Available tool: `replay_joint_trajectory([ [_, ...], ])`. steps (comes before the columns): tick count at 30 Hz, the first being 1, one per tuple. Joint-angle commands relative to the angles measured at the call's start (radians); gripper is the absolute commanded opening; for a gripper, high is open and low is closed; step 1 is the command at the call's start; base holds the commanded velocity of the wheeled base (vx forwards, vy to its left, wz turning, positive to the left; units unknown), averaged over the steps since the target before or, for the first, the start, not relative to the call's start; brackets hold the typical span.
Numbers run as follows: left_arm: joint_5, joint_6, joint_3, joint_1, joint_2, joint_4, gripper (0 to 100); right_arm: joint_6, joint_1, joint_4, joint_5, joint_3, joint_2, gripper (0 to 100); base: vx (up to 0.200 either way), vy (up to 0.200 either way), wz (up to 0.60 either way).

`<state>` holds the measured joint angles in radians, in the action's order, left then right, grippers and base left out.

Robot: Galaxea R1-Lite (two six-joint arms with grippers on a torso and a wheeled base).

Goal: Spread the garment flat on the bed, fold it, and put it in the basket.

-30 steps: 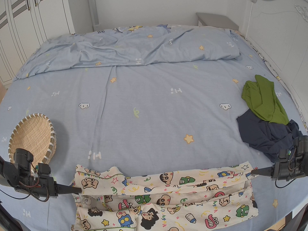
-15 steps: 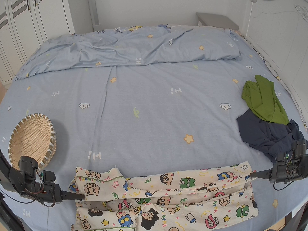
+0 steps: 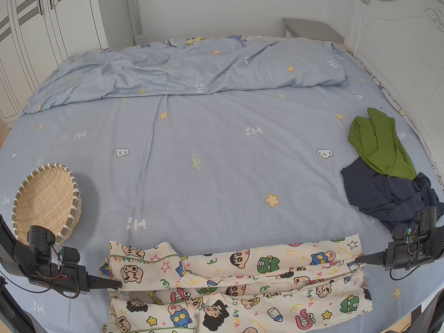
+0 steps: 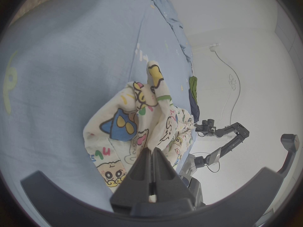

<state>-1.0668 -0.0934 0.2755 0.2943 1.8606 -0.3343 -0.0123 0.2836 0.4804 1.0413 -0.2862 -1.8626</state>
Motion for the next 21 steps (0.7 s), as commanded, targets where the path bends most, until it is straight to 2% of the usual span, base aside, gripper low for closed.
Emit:
replay_joint_trajectory([
  [1,0.001,0.0,-0.004,-0.004,-0.003,0.003,0,0.0,0.003,0.001,0.0,-0.002,-0.021,0,0.0,0.0,0.0],
  [8,0.001,0.0,-0.018,-0.015,-0.02,0.008,0,0.0,0.012,0.018,0.0,-0.001,-0.037,0,0.0,0.0,0.0],
  [11,0.002,0.0,-0.019,-0.015,-0.081,0.04,0,0.0,0.016,0.018,0.0,0.001,-0.035,0,0.0,0.0,0.0],
  [21,0.008,-0.002,-0.007,-0.018,-0.083,0.073,0,0.0,0.016,0.018,0.002,0.001,-0.033,0,0.0,0.0,0.0],
])
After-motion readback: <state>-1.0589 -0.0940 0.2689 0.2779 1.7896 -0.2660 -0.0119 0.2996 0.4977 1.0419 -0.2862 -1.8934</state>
